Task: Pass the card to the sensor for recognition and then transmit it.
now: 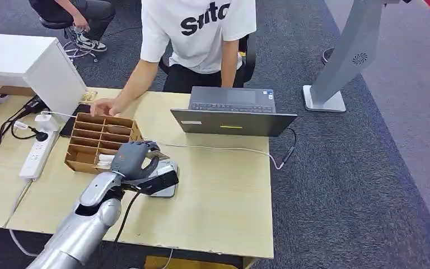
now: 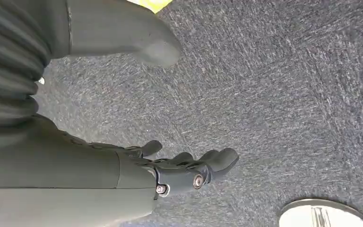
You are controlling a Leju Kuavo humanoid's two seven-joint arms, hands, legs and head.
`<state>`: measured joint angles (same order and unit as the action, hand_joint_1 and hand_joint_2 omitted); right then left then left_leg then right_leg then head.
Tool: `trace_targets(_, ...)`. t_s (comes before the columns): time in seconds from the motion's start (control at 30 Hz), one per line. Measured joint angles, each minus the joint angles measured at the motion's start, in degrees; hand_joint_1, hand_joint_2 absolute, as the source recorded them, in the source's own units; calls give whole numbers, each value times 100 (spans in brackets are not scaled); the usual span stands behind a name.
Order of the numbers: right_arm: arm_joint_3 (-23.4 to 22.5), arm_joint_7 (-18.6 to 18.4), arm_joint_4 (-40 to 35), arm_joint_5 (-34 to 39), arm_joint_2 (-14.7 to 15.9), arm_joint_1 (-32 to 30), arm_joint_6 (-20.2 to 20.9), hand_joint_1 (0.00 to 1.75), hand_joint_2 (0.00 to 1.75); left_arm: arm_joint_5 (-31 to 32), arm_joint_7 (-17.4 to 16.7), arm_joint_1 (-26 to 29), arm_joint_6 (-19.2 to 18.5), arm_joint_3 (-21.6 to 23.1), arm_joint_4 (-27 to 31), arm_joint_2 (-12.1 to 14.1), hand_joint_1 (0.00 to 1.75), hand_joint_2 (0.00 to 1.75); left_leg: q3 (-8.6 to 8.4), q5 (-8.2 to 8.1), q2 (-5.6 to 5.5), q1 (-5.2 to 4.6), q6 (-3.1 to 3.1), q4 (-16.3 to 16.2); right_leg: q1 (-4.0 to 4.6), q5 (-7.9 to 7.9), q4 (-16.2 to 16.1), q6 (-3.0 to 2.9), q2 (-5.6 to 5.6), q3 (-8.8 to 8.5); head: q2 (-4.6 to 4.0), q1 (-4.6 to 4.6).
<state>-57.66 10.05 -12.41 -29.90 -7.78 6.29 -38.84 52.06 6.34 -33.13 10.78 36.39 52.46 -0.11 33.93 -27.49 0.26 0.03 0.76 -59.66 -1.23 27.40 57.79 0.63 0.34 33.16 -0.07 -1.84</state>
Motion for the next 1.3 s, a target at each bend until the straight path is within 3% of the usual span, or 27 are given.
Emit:
trace_targets(0.97, 24, 24, 0, -142, -2, 6, 7, 0, 175, 179, 208, -1, -199, -59, -994, -238, 175, 175, -1, 0, -3, 0, 0, 0, 0, 0, 0, 0, -3, -2, 0, 0)
trace_targets(1.3, 44, 24, 0, -155, -2, 6, 7, 0, 175, 190, 208, -12, -223, -66, -1067, -254, 175, 175, -2, 0, -4, 0, 0, 0, 0, 0, 0, 0, -3, -3, 0, 0)
